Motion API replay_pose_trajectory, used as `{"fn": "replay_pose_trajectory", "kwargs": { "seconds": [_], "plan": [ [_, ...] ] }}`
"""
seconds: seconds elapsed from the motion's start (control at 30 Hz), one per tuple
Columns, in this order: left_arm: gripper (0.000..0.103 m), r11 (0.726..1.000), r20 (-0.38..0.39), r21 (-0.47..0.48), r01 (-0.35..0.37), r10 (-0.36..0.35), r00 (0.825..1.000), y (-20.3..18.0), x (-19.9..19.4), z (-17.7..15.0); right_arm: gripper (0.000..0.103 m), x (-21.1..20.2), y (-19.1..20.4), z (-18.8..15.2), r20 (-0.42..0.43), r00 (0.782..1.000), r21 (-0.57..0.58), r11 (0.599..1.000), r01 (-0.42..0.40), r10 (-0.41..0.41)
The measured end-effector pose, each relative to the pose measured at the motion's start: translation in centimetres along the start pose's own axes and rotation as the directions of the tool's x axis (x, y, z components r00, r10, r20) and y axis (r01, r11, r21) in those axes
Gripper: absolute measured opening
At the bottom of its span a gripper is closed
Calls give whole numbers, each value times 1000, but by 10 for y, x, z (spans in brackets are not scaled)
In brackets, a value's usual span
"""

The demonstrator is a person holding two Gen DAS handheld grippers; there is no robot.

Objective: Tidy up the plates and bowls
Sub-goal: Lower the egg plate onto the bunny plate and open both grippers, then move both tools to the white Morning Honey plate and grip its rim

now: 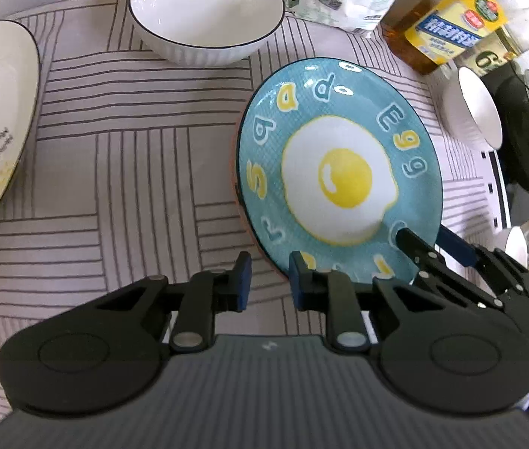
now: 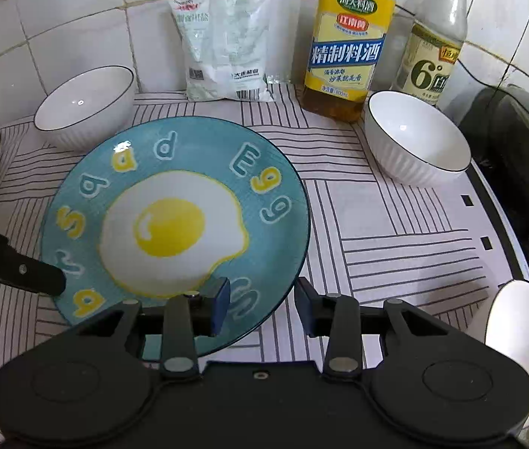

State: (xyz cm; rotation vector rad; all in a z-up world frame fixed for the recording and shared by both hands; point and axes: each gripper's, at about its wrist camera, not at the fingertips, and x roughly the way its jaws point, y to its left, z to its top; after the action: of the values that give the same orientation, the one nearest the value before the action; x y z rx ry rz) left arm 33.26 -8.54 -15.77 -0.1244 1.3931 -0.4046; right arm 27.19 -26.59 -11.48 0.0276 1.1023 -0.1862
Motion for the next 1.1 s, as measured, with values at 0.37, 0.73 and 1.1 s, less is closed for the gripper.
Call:
{"fn": "replay_pose_trajectory", "kwargs": {
  "seconds": [0.37,0.73,1.1],
  "plan": [
    [24,994,72,83,-77,71,995,9,-66,-24,43,-65,6,0,71,994,1,996,-85,84],
    [41,981,125,132,-139,123,984,23,-128,-52,53,-134,25,6,143,974,-74,984,-164,174],
    [78,983,188,103,-154,133,973,53,-171,-70,69,-185,61,7,206,960,-205,968,-146,189]
  ]
}}
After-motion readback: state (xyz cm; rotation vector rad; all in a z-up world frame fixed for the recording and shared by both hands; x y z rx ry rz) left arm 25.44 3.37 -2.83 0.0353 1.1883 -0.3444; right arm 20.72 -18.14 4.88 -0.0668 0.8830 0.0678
